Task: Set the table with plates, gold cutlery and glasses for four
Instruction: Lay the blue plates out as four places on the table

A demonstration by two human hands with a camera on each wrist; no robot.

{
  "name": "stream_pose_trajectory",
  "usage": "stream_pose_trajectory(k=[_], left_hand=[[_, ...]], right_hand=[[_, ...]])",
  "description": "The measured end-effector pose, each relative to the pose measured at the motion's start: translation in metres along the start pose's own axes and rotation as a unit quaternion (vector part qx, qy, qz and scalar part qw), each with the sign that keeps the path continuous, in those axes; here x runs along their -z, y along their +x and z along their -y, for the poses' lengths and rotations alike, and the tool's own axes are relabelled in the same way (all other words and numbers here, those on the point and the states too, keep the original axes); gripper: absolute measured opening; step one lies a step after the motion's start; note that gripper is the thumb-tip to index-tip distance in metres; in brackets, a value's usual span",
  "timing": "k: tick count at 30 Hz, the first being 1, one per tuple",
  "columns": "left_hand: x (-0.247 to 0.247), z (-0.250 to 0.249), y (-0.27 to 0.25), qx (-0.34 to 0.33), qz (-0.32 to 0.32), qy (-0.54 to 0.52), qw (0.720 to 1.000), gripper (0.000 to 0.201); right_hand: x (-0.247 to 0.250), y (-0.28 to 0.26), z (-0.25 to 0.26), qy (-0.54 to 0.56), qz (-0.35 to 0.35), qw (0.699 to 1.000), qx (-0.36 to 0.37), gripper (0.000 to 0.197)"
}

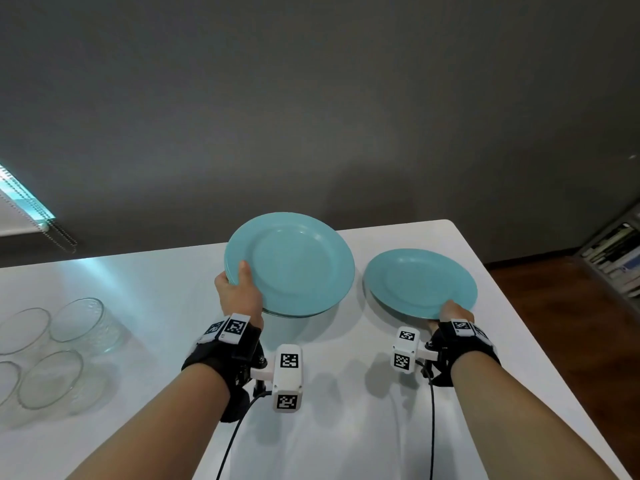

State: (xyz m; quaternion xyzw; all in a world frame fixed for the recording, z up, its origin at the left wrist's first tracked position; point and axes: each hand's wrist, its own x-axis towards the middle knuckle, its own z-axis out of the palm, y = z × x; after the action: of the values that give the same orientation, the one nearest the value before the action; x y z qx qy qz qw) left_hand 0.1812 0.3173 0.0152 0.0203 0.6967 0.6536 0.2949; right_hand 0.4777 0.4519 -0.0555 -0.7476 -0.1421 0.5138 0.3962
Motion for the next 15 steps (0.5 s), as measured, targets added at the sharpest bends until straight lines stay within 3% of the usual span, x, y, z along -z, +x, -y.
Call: stream_pose_trajectory(k=[2, 7, 15], left_hand=[[0.0, 0.001, -0.001, -0.003, 0.002, 0.001, 1.0, 0.045], [0.0, 0.007, 0.003, 0.003, 0.005, 0.004, 1.0, 0.043], [-0.003, 0.012, 0.007, 0.001, 0.011, 0.004, 1.0, 0.041]], right_hand=[[-0.005, 0.019, -0.008, -0.01, 0.003, 1.0, -0.004, 0.054], [-0.004, -0.018, 0.009, -0.042, 0.021, 0.999, -0.025, 0.053], [-0.01, 0.021, 0.009, -0.003, 0.028, 1.0, -0.008, 0.087]])
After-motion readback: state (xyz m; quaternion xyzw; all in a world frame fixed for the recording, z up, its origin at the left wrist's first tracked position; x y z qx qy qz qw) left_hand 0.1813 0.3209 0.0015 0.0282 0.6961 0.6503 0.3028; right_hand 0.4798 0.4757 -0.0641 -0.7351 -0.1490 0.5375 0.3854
